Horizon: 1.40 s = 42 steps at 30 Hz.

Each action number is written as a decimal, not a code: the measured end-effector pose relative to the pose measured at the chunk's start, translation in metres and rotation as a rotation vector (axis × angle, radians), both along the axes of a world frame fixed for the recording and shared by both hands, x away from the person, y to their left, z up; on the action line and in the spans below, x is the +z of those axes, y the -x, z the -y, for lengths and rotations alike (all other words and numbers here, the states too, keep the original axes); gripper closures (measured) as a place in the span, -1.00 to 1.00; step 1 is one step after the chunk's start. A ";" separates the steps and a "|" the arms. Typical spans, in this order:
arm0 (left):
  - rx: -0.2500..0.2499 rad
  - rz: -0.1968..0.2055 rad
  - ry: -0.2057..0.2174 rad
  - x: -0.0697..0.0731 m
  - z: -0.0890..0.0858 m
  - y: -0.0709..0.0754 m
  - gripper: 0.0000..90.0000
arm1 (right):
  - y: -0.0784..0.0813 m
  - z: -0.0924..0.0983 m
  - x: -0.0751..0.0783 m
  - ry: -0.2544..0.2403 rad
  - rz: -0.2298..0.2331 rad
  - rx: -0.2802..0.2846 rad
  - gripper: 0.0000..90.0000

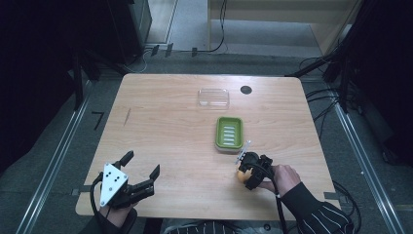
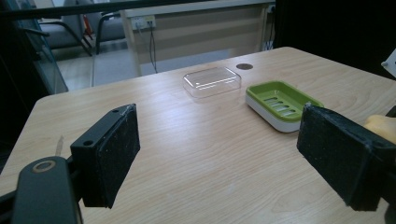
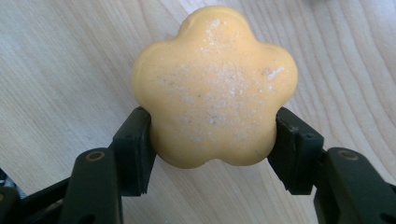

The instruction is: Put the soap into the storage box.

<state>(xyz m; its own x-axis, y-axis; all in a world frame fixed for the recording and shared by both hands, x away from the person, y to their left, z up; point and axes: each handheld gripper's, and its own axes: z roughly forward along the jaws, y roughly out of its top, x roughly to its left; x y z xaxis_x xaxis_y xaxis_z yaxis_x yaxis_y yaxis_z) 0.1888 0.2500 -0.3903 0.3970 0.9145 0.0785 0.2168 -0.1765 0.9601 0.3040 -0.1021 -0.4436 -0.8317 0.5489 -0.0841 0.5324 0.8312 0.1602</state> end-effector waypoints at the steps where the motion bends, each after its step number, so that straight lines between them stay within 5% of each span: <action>1: 0.000 0.000 0.000 0.000 0.000 0.000 -0.70 | 0.000 0.000 0.000 0.000 0.000 0.000 -0.11; 42: -0.002 -0.003 -0.005 0.000 0.000 -0.001 -0.70 | -0.023 0.021 0.016 -0.037 0.076 -0.102 -0.11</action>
<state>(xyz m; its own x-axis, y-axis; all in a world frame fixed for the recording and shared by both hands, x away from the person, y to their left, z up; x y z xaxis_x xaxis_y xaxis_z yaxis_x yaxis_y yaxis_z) 0.1894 0.2496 -0.3904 0.3995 0.9131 0.0820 0.2193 -0.1820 0.9585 0.3273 -0.1231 -0.4272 -0.7636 0.6339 -0.1231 0.5987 0.7664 0.2326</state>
